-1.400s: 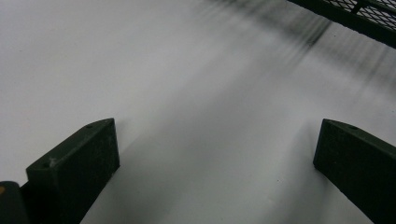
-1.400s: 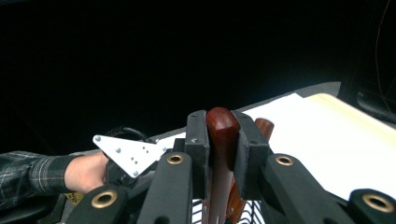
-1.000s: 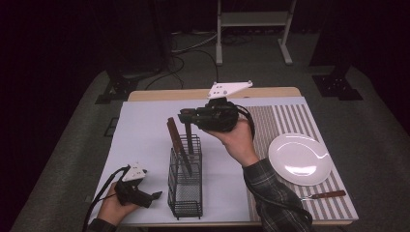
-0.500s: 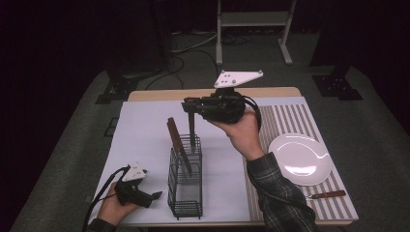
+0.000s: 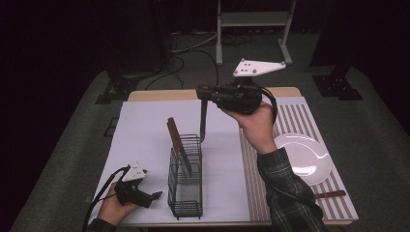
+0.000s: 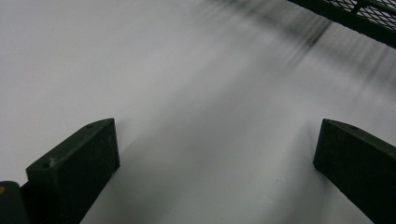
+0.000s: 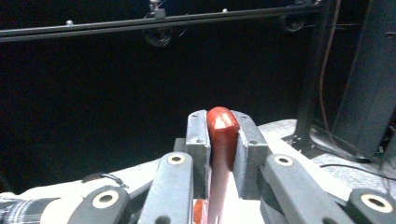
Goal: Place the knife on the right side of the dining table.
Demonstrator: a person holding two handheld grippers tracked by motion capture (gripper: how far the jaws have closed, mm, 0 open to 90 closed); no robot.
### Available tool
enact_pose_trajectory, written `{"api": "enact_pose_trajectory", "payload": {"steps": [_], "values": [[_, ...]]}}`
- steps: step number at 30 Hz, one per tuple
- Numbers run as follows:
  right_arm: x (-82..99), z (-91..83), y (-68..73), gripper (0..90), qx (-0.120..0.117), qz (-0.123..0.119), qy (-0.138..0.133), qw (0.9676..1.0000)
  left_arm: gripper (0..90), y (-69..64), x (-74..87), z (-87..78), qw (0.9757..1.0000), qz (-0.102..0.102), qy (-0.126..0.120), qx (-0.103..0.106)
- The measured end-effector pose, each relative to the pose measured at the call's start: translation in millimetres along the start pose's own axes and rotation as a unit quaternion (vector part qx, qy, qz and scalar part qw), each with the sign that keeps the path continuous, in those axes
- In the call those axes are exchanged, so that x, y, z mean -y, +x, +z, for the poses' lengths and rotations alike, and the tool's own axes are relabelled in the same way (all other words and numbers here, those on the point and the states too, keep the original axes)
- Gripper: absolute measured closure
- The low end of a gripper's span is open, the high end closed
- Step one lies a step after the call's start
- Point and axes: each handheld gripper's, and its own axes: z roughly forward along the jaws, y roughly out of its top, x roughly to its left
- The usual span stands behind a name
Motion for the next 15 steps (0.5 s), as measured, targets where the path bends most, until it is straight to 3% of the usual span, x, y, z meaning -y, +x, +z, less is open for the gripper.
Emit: {"api": "enact_pose_trajectory", "payload": {"steps": [9,15], "values": [[5.9,-24.1,-17.7,78.2,0.043,0.003,-0.01,0.999,0.0,-0.1,0.0,0.0,1.0,-0.001,0.0,0.0],[18.0,-45.0,-39.2,78.2,0.085,0.017,-0.008,0.9962,0.0,-0.1,0.0,0.0,1.0,-0.001,0.0,0.001]]}}
